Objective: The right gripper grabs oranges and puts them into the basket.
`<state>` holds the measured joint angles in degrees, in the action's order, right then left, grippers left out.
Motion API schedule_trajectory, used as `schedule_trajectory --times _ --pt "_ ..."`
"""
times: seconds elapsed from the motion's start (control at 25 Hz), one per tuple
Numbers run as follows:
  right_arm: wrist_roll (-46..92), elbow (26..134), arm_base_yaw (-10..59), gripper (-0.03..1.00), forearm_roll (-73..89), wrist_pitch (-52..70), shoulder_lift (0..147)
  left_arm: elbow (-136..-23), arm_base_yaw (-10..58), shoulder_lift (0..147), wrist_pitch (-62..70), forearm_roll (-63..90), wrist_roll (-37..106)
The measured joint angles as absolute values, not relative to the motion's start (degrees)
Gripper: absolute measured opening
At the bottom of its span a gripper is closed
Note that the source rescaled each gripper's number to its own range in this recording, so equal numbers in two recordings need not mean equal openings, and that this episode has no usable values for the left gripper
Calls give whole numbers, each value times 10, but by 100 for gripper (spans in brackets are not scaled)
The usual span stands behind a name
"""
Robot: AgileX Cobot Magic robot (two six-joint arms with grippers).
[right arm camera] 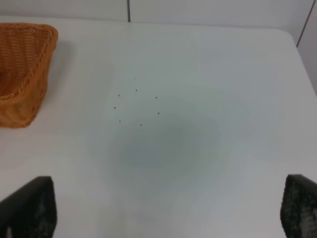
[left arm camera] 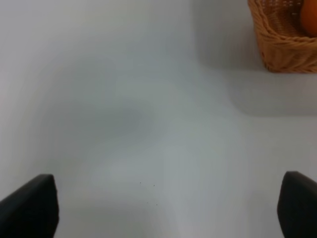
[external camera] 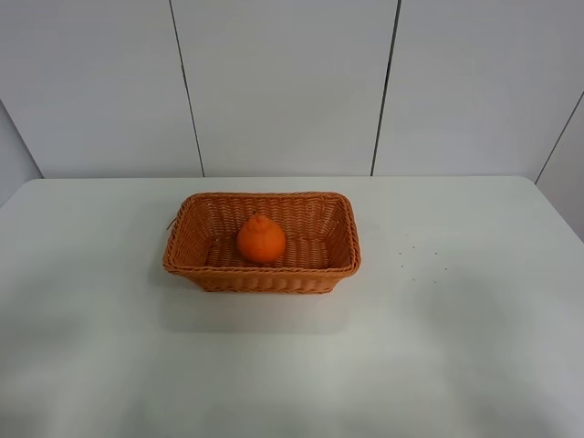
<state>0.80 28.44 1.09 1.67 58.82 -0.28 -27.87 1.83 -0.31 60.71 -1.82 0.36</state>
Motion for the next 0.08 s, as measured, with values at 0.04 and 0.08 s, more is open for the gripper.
schedule_trajectory --times 0.04,0.08 --pt "8 284 11 100 17 588 -3 -279 18 -3 607 -18 4" --pt "8 284 11 100 17 588 -3 -279 18 -3 607 -18 4"
